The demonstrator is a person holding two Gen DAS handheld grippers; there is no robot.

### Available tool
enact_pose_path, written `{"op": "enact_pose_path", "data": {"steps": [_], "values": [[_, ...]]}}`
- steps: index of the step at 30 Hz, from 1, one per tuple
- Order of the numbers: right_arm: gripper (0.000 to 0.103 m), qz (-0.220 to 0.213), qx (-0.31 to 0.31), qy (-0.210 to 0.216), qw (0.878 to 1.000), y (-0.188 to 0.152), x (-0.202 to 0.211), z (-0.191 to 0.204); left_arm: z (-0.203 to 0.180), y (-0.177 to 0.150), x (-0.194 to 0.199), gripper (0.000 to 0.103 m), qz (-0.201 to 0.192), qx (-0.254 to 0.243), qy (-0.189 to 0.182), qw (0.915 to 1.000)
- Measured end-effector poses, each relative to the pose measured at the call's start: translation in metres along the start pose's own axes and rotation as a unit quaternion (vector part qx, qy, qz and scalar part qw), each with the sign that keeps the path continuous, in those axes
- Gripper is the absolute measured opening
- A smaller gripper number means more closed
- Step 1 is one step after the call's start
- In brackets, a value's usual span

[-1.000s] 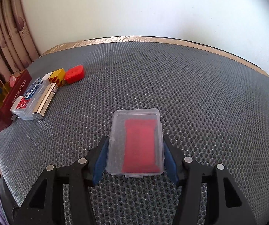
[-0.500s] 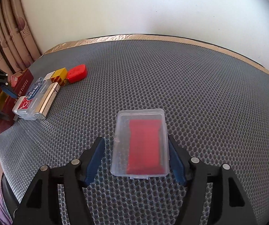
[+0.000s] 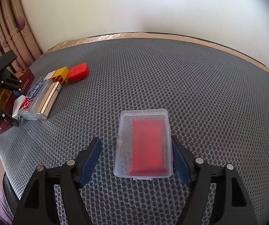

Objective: Organize rigid objects
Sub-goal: 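Grasp the white charger with the left tool while the right tool holds the clear box, then carry the white charger into the tin and open the left tool while the right tool holds the clear box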

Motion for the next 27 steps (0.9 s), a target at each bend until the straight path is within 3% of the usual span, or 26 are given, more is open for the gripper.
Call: {"op": "enact_pose_path", "data": {"steps": [6, 13, 16, 17, 19, 21, 27], "values": [[0.072, -0.001, 0.001, -0.001, 1.000, 0.000, 0.000, 0.000, 0.019, -0.020, 0.011, 0.067, -0.033, 0.097, 0.030, 0.9943], [0.071, -0.004, -0.001, 0.000, 1.000, 0.000, 0.003, -0.001, -0.014, -0.044, 0.037, 0.067, -0.087, 0.144, 0.050, 0.9845], [0.068, -0.005, -0.006, 0.001, 1.000, -0.001, 0.005, -0.002, -0.018, -0.056, 0.056, 0.067, -0.117, 0.172, 0.052, 0.9768], [0.066, -0.005, -0.010, 0.003, 1.000, -0.001, 0.006, -0.004, -0.036, -0.053, 0.056, 0.067, -0.124, 0.183, 0.054, 0.9738], [0.061, -0.006, -0.021, 0.005, 1.000, -0.002, 0.009, -0.007, -0.034, -0.054, 0.071, 0.067, -0.149, 0.207, 0.059, 0.9652], [0.056, -0.005, -0.029, 0.006, 1.000, -0.003, 0.012, -0.011, -0.040, -0.060, 0.086, 0.067, -0.184, 0.242, 0.062, 0.9507], [0.051, 0.002, -0.016, 0.000, 1.000, -0.005, 0.015, -0.011, -0.069, -0.063, 0.114, 0.067, -0.274, 0.358, 0.056, 0.8909]]}}
Point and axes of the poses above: each gripper's, at about its wrist camera, not at the fingertips, and x roughly against the way its jaws point, z to its left, y to its top, the point moved 5 cm from there along -x, roughly the way its jaws point, and after that the axes turned 14 degrees about -z, right-handed, at the moved point
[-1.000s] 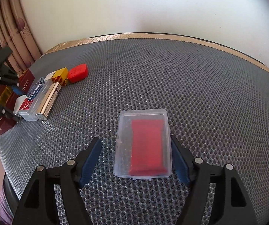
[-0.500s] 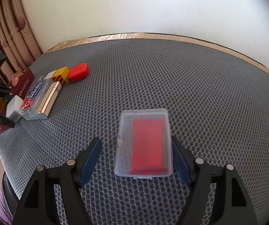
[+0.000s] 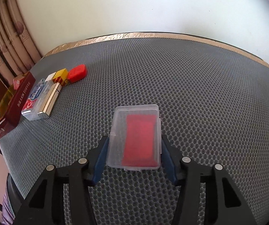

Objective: Organize rigid objects
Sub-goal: 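Carry the white charger into the tin and open the left tool while the right tool holds the clear box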

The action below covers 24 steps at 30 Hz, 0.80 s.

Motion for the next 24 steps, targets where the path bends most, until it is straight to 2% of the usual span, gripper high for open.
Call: {"op": "enact_pose_path", "data": {"steps": [3, 6, 10, 16, 19, 24], "values": [[0.050, 0.008, 0.011, -0.002, 1.000, 0.001, -0.002, 0.001, -0.010, -0.009, 0.018, 0.067, -0.029, 0.049, -0.004, 0.9983], [0.049, 0.014, 0.024, -0.003, 1.000, 0.001, -0.001, 0.004, -0.025, -0.019, 0.024, 0.067, -0.047, 0.082, 0.009, 0.9955], [0.049, 0.014, 0.018, 0.011, 1.000, 0.001, 0.005, 0.005, -0.005, -0.030, 0.040, 0.067, -0.069, 0.120, 0.027, 0.9900], [0.049, 0.015, -0.050, 0.050, 0.997, 0.000, 0.014, 0.003, 0.041, -0.036, 0.061, 0.067, -0.098, 0.170, 0.077, 0.9775], [0.049, 0.015, -0.073, 0.064, 0.995, -0.001, 0.018, 0.005, 0.058, -0.029, 0.064, 0.067, -0.110, 0.168, 0.102, 0.9742], [0.049, 0.011, -0.088, 0.072, 0.993, 0.003, 0.027, 0.007, 0.087, -0.007, 0.054, 0.067, -0.109, 0.145, 0.150, 0.9719]]}}
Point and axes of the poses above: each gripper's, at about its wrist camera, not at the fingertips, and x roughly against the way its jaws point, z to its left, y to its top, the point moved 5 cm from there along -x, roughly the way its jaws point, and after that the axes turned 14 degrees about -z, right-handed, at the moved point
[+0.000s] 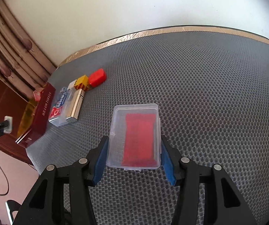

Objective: Organize rigid objects
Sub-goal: 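Carry the white charger into the tin and open the left tool while the right tool holds the clear box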

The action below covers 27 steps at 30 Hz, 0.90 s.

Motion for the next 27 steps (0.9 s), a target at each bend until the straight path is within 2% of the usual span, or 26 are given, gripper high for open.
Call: {"op": "enact_pose_path", "data": {"steps": [6, 14, 27], "values": [[0.049, 0.000, -0.008, 0.003, 1.000, 0.004, 0.006, 0.000, 0.024, 0.018, -0.042, 0.067, 0.008, -0.019, 0.055, 0.9982], [0.049, 0.007, -0.010, 0.006, 1.000, 0.006, -0.001, 0.005, 0.044, 0.026, -0.072, 0.067, 0.015, -0.044, 0.097, 0.9942], [0.049, 0.016, -0.012, 0.005, 1.000, 0.001, -0.010, 0.009, 0.051, 0.022, -0.083, 0.067, 0.028, -0.064, 0.122, 0.9900]]}}
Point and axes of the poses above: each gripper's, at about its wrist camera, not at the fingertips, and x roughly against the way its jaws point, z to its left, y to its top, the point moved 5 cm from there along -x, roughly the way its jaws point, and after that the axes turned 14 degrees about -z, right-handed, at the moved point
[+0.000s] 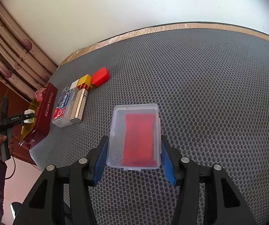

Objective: Organize rigid objects
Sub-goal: 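Carry the white charger into the tin and open the left tool while the right tool holds the clear box, then lower the clear box into the tin and open the right tool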

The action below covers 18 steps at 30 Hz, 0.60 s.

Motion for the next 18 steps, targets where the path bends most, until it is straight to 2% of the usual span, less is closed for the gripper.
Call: {"op": "enact_pose_path", "data": {"steps": [5, 11, 15, 18], "values": [[0.049, 0.003, -0.003, 0.000, 1.000, -0.002, -0.001, -0.001, -0.003, 0.001, -0.003, 0.067, 0.007, -0.013, 0.013, 0.9998], [0.049, 0.003, -0.004, 0.003, 1.000, -0.001, 0.003, -0.002, -0.007, 0.012, 0.012, 0.067, -0.028, -0.032, 0.030, 0.9987], [0.049, -0.002, -0.001, 0.007, 1.000, 0.002, 0.007, 0.003, -0.003, 0.013, 0.041, 0.067, -0.069, -0.001, 0.033, 0.9971], [0.049, -0.004, -0.001, 0.013, 1.000, 0.005, 0.009, 0.008, -0.001, -0.002, 0.066, 0.067, -0.080, 0.045, 0.022, 0.9956]]}}
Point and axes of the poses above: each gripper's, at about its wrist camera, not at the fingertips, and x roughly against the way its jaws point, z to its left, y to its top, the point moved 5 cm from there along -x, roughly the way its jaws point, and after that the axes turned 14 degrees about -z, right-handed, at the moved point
